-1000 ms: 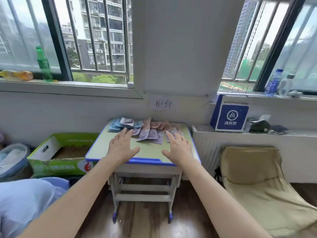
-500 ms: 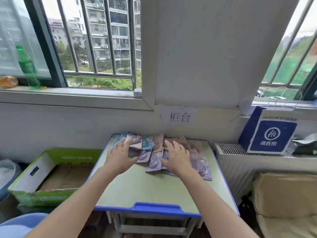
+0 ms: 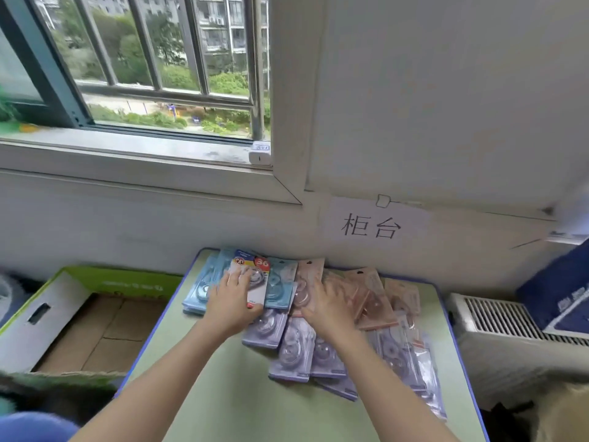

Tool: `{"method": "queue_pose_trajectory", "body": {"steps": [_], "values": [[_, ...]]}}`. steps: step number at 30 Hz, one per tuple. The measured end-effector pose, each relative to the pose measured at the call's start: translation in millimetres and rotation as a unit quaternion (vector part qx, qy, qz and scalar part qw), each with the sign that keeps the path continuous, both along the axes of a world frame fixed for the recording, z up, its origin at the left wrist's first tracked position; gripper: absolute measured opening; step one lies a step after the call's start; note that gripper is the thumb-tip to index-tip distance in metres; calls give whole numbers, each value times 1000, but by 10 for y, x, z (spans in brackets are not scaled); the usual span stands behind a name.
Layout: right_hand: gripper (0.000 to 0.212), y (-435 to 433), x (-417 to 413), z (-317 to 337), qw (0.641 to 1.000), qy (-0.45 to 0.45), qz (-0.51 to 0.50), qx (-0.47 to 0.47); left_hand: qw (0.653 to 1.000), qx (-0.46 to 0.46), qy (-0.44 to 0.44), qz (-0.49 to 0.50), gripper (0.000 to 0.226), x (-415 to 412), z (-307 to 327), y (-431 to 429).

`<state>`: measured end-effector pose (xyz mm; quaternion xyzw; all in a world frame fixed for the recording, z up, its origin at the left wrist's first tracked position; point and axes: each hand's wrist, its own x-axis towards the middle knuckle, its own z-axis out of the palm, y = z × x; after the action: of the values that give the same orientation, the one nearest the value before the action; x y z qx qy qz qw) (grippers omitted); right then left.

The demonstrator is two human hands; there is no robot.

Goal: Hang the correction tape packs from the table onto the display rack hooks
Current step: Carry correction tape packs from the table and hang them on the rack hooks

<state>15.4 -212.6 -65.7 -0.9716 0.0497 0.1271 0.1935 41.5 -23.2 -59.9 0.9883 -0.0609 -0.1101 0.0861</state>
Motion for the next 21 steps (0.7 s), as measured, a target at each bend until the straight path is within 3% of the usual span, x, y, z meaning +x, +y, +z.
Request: {"method": "queue_pose_trajectory", "body": {"steps": [8, 21], "values": [[75, 73, 433, -501, 998, 24, 32, -49, 998, 46, 40, -26, 78, 434, -390, -121], [61, -169, 541, -576, 995, 48, 17, -83, 996, 73, 44, -21, 82, 700, -583, -68]]}}
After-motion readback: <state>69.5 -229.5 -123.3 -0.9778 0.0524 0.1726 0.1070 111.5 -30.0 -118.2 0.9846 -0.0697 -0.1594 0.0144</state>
